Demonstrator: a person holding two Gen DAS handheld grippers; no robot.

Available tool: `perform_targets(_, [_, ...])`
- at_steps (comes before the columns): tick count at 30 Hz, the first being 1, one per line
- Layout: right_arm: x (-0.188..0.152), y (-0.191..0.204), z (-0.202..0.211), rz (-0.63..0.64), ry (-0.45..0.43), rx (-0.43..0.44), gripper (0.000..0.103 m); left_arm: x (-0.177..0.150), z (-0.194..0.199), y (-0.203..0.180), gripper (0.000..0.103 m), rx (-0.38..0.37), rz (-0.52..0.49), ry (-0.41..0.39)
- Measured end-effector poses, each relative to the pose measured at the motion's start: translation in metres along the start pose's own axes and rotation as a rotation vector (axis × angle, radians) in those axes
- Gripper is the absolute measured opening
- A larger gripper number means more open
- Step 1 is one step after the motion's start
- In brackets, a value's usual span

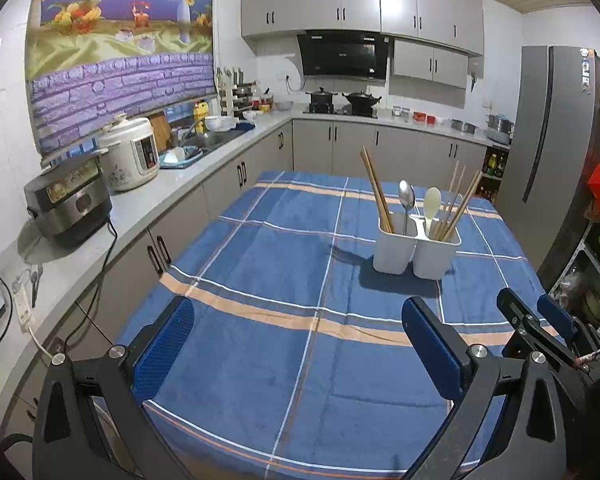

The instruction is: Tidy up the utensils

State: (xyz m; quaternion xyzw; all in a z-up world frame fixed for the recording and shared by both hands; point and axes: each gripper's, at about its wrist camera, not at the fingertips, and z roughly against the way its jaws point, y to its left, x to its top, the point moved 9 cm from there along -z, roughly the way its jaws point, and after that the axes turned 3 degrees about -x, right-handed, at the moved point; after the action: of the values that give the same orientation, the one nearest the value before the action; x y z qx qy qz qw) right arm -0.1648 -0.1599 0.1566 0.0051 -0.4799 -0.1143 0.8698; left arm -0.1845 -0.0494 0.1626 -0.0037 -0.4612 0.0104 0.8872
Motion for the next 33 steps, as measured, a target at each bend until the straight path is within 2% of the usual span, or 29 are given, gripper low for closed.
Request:
perform_targets(18, [-0.003, -0.035, -0.008, 0.039, -0.032, -0.036, 0.07, -0.013, -0.027, -0.044, 0.103, -0.036, -0.031, 0.068])
perform_targets(33, [-0.003, -0.047, -0.009, 0.056, -0.043, -0.051, 0.073, -0.017, -0.035, -0.063, 0.103, -0.053, -0.043, 0.084])
